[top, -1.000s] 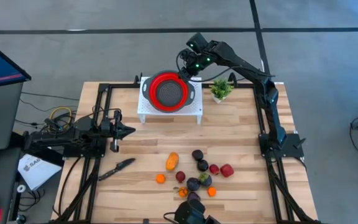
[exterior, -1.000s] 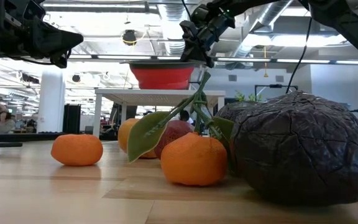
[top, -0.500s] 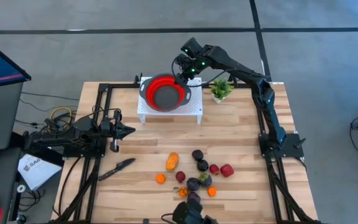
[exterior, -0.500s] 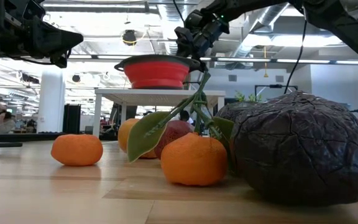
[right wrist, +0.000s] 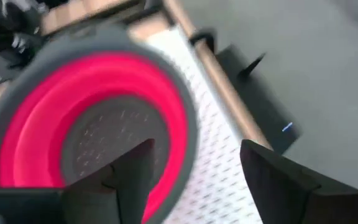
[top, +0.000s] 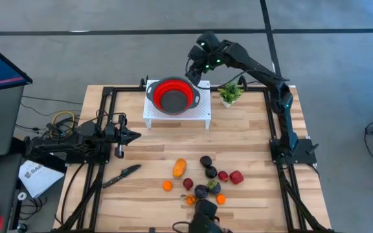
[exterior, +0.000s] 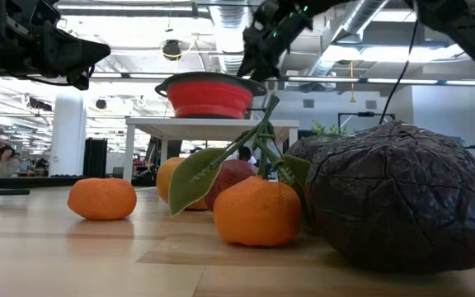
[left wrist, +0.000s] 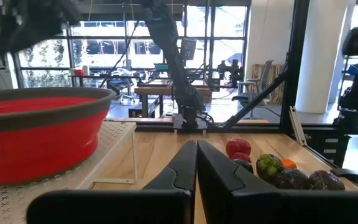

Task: Pick & Place Fruit
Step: Put the yellow mango into the red strainer bowl on the shelf

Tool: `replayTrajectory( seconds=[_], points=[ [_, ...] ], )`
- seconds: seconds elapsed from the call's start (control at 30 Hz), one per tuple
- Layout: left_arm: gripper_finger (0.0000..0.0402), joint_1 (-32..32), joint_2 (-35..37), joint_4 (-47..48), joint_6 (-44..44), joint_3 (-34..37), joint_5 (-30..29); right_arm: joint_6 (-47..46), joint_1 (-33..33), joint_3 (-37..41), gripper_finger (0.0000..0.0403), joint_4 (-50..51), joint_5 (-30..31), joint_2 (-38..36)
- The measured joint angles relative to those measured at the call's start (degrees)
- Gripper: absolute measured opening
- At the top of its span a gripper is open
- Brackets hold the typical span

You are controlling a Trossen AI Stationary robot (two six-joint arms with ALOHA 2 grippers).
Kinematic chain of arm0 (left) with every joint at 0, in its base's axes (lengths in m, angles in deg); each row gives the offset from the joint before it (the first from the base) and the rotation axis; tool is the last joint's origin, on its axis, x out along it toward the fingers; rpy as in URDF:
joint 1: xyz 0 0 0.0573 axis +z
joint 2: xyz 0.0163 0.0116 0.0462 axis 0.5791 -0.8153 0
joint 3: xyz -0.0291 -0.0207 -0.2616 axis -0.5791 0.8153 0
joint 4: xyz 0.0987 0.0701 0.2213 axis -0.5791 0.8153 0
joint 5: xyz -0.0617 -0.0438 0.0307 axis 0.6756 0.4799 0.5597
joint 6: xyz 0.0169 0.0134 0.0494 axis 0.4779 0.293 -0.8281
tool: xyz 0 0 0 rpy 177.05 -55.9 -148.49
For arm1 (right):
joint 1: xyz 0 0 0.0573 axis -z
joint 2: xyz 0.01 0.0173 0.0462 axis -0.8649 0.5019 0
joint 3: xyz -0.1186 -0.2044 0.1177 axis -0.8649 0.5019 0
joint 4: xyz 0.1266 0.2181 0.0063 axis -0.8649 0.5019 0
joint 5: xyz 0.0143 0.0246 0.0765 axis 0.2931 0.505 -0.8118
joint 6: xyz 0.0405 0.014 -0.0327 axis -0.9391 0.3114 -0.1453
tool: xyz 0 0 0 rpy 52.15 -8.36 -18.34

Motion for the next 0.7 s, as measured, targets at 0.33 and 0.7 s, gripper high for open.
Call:
replayTrajectory(
  seconds=[0.33, 0.7],
  points=[
    [0.0008, 0.0, 0.0, -0.1, 0.0, 0.0, 0.0, 4.8, -3.3, 8.0, 0.0141, 4.4, 8.2, -15.8],
    [0.0008, 0.0, 0.0, -0.2, 0.0, 0.0, 0.0, -12.9, -19.1, 54.4, 0.0064, -13.9, 19.9, -47.3]
  ],
)
